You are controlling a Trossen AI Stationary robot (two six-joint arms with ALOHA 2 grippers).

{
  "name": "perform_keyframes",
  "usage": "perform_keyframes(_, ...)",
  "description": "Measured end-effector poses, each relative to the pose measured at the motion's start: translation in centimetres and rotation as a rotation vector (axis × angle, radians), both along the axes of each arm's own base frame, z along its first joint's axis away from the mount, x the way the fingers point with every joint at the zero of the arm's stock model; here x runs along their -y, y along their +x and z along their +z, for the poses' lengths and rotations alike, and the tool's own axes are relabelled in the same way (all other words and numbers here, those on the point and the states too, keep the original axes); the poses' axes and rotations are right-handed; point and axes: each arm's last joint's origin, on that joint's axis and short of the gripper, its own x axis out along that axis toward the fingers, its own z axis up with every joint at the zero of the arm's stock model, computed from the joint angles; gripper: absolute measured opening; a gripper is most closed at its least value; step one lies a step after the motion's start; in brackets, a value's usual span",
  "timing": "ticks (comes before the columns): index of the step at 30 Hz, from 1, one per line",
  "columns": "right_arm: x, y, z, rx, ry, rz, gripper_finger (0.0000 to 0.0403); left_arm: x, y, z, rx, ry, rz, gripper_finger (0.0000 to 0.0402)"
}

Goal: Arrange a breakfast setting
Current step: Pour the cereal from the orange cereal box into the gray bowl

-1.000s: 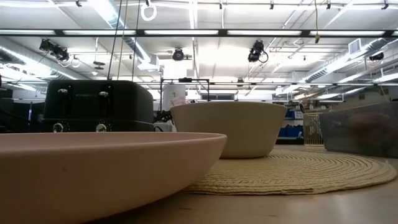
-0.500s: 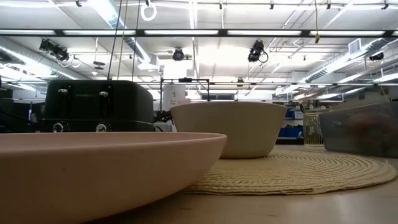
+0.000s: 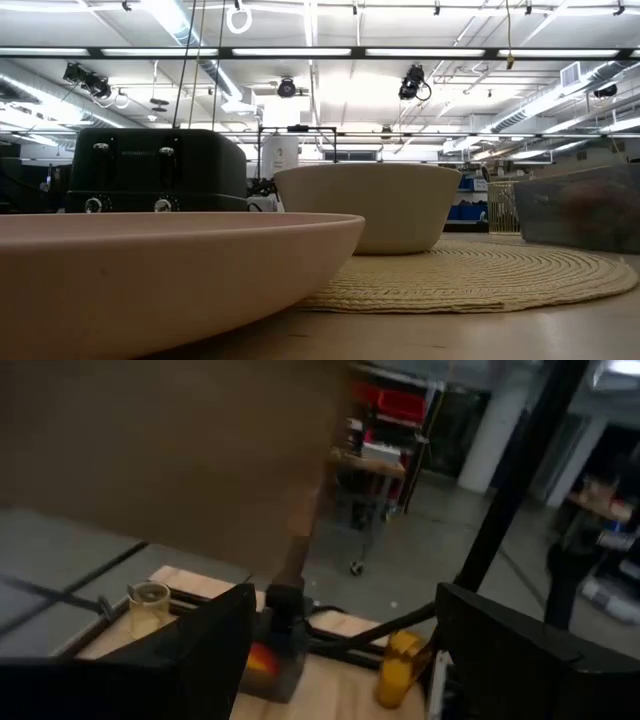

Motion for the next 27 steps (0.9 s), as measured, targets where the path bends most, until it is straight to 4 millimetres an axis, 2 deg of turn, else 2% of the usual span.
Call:
perform_keyframes(3, -0.2, -2.1, -1.5, 0.01, 0.013, 0.015, 0.0313, 0.7, -0.4, 0.1, 0.016, -0.058, 0.022, 0.0314)
perform_keyframes(7, -0.4, -4.8, -4.9, -0.005, 0.05, 0.022, 0.0313, 1.3, -0.6, 0.1, 0.041, -0.118, 0.091, 0.0314)
perform_keyframes(16, -0.9, -11.0, -12.4, -0.078, 0.125, 0.059, 0.0312, 1.6, 0.9, -1.1, 0.046, -0.204, 0.317, 0.0314)
perform_keyframes(23, -1.2, -15.1, -15.3, -0.168, 0.103, 0.023, 0.0312, 1.3, 2.8, -3.4, -0.025, -0.259, 0.399, 0.0314)
perform_keyframes(27, -1.3, -15.6, -16.8, -0.294, 0.085, 0.012, 0.0311, 1.2, 4.3, -4.9, -0.072, -0.272, 0.449, 0.0314)
